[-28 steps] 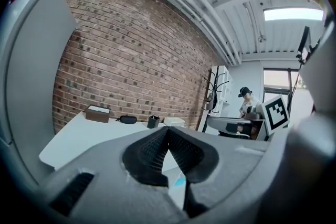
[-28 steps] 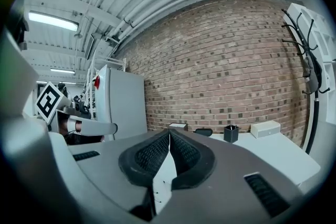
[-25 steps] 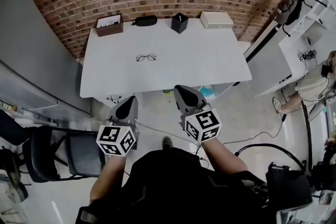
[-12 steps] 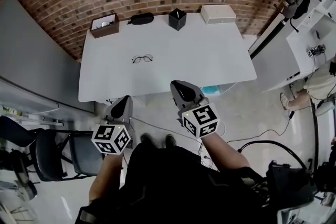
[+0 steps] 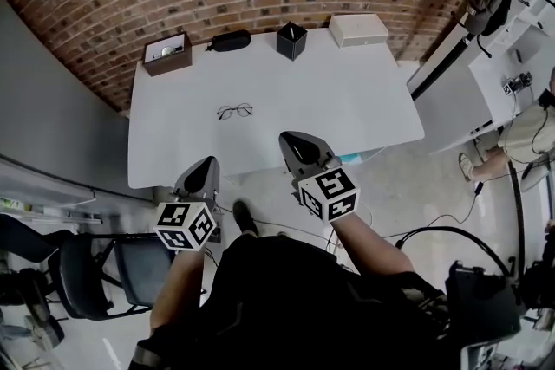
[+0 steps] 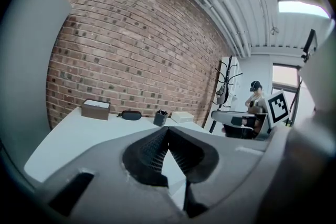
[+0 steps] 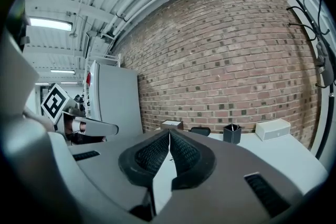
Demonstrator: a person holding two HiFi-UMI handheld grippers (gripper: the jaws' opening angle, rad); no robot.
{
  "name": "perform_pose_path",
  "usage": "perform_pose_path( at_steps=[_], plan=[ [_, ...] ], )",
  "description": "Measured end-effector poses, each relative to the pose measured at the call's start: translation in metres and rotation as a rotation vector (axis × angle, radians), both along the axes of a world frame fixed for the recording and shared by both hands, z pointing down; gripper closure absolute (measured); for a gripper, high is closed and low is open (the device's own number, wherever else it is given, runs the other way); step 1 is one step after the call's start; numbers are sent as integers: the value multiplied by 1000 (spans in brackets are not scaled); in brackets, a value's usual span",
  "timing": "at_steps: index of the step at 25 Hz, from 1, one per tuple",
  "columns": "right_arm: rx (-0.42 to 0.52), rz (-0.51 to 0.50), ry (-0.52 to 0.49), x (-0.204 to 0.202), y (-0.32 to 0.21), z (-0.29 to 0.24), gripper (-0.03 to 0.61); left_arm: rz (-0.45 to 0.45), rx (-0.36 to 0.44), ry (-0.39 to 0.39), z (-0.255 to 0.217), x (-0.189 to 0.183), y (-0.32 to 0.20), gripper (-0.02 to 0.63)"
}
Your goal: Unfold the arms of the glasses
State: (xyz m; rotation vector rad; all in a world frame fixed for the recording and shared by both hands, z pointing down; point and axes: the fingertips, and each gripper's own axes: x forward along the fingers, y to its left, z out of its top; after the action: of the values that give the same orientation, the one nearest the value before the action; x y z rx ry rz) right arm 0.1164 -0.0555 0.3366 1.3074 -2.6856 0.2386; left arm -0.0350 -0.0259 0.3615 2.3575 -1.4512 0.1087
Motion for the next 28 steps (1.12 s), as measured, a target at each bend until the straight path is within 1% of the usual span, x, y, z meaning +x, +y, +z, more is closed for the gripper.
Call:
perform_pose_path(
  at_steps=[4,8,11,13,16,21,25,28],
  plan=[
    [12,-6,18,-18,-26,-5,569,22,17,8,-5,-11,-30,604],
    [-4,15,30,-35,-57,0,569,25,12,-15,-3,-24,-60,604],
    [-16,23,39,-48,-75,8,569,74,25,-31,1,-27,-75,604],
    [-22,30,53,-56,-89,14,569,85,6,-27,11,-33,-91,604],
    [-43,39,77,-64,-105,26,569,98,-46,-6,29,-42,-109,604],
    [-100,52,133,-77,-127,49,569,123,-92,-14,46,-55,-133,604],
    [-169,79,134,-82,-139,68,569,137,-115,39,45,-61,-149,604],
    [-194,87,148,-84,-146,79,568,157,-131,19,54,-61,-159,604]
  ],
)
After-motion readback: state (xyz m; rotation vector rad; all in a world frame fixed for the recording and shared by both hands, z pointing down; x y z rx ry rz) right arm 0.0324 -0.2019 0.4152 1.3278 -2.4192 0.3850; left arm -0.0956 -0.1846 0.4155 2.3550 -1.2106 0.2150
